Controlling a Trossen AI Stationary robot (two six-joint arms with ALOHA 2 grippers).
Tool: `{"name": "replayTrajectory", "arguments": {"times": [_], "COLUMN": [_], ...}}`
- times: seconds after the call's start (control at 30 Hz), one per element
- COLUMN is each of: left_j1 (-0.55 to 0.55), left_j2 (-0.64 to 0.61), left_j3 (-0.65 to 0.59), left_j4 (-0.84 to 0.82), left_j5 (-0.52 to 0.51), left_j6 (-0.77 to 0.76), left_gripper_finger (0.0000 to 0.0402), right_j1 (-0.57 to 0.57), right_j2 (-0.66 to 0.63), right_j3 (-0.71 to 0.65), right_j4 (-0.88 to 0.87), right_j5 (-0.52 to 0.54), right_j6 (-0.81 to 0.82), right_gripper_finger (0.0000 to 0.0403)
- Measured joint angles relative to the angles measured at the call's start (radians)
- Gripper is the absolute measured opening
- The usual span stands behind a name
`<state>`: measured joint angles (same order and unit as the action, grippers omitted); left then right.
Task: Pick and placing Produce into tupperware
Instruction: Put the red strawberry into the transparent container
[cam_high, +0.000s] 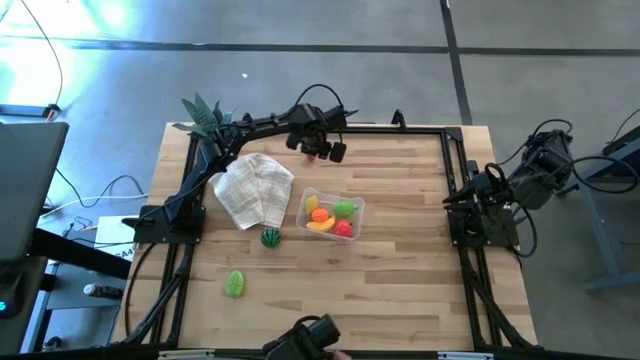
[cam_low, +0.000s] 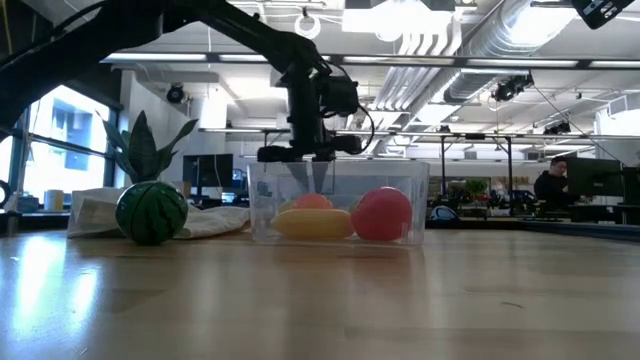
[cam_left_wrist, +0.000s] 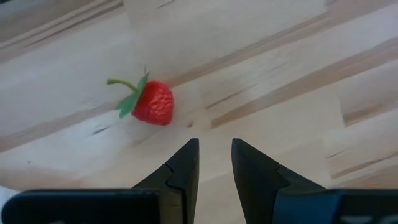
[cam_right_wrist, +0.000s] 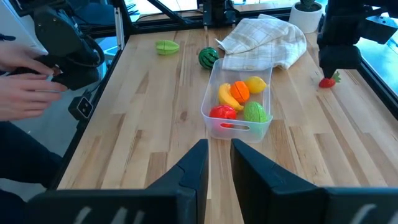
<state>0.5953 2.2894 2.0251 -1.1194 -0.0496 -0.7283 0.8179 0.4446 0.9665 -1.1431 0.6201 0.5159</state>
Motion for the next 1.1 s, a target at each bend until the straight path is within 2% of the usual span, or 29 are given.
{"name": "replayTrajectory", "arguments": {"times": [0.37,0.73,0.83,1.1], "left_j1": [0.000,0.000,0.000,0.001], "left_j2": [0.000,0.000,0.000,0.000], "left_j3": [0.000,0.000,0.000,0.000], "left_j4": [0.000,0.028,0.023,-0.007], "left_j5": [-0.033,-0.049,-0.049,-0.061], "left_j6": [0.097,0.088,0.065,0.018], "left_gripper_finger": [0.0085,0.0090,0.0113,0.0213], "right_j1": [0.000,0.000,0.000,0.000], "right_j2": [0.000,0.000,0.000,0.000], "right_j3": [0.000,0.000,0.000,0.000], "right_j4": [0.000,0.000,0.000,0.000], "right_j5": [0.000,0.000,0.000,0.000], "right_j6": [0.000,0.000,0.000,0.000], "right_gripper_finger": [0.0058,0.0058,0.0058,0.0058]}}
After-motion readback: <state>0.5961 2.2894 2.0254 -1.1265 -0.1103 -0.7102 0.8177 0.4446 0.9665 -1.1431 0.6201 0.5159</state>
